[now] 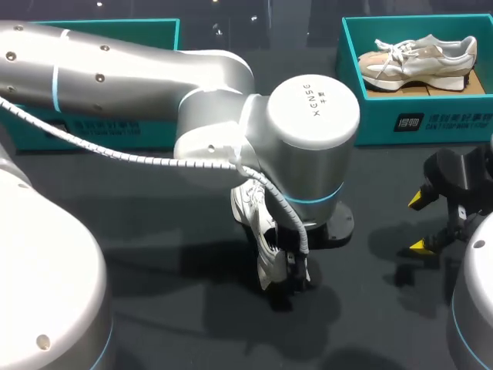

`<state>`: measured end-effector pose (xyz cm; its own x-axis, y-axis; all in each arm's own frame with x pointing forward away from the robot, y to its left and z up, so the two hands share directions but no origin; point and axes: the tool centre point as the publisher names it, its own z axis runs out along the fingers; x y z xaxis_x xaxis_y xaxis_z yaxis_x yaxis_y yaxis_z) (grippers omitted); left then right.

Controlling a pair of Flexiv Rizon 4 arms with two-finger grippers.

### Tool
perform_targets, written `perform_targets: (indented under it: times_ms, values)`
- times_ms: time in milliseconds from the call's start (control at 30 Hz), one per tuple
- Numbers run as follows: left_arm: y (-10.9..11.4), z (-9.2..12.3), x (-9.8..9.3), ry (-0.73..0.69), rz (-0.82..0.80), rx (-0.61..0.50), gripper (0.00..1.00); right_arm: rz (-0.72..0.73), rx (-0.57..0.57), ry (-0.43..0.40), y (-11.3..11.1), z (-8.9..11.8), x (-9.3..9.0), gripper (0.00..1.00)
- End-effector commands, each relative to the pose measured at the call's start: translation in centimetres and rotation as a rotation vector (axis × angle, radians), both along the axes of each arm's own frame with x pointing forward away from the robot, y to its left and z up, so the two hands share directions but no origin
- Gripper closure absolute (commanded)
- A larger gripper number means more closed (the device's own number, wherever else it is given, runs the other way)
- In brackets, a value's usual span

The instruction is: Take the shoe out of the shoebox, open the shoe tongue, remove and reinsert the insole, then place the shoe into the shoebox

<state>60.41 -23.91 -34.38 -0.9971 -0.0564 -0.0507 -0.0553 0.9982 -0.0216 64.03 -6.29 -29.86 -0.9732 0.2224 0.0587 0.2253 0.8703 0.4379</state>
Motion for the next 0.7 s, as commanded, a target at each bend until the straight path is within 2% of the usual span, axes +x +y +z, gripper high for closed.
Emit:
perform_targets:
  times_ms: [33,133,367,700]
  values:
    - [-0.4,-1.1,-0.2,-0.001,0.015,0.000,0.00,-0.002,-0.002,-0.003,0.0,0.0,-0.2,0.00]
    - [-0.5,-1.6,-0.1,-0.002,0.024,-0.003,0.00,-0.002,-0.002,-0.003,0.0,0.0,-0.2,0.00]
    - [-0.4,-2.5,0.0,-0.001,0.046,-0.007,0.11,-0.002,-0.002,-0.003,0.0,0.0,-0.2,0.00]
    - [-0.3,-3.4,-0.1,0.009,0.062,-0.011,0.21,-0.002,-0.002,-0.003,0.0,0.0,-0.2,0.00]
